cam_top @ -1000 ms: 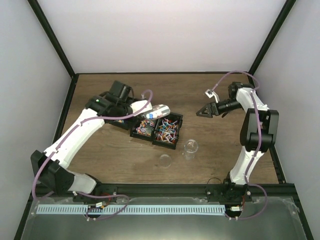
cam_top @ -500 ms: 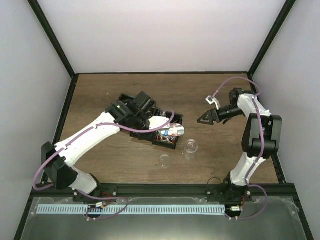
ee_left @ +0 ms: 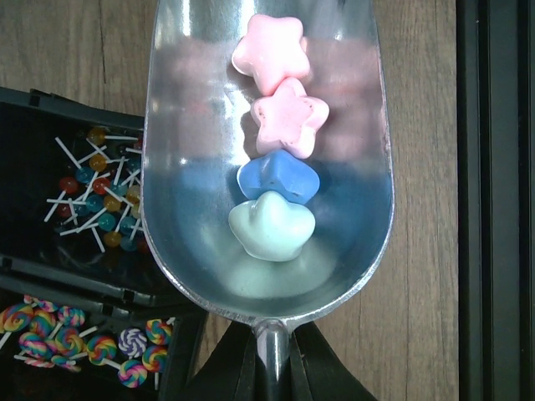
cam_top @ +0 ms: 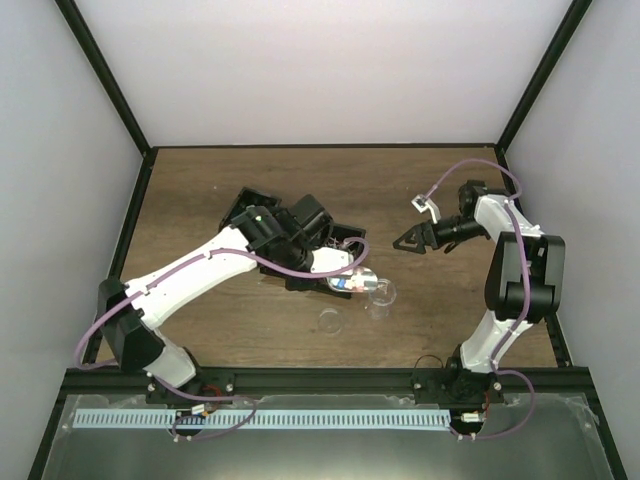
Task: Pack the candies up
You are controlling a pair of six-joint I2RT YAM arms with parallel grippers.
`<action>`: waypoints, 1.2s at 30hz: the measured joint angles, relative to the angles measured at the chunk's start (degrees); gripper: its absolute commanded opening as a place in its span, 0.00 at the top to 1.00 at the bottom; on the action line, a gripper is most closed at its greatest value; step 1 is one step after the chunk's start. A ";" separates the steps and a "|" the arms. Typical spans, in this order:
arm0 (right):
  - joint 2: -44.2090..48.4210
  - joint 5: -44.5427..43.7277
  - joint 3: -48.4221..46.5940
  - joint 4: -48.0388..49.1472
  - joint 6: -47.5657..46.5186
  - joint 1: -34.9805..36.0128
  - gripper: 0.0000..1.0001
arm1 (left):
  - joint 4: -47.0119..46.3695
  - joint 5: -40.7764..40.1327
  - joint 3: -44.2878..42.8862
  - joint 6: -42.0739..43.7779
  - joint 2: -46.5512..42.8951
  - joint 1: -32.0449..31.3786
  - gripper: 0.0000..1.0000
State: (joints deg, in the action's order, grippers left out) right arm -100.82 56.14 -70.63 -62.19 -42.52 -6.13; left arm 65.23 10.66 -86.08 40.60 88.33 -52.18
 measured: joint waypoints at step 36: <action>4.13 0.92 3.06 6.03 5.55 0.00 0.04 | 10.19 -6.54 -12.13 -1.49 11.72 -3.69 0.96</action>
State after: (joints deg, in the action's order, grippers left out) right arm -96.68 57.06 -67.57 -56.16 -36.97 -6.13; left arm 75.42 4.12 -98.21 39.11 100.05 -55.88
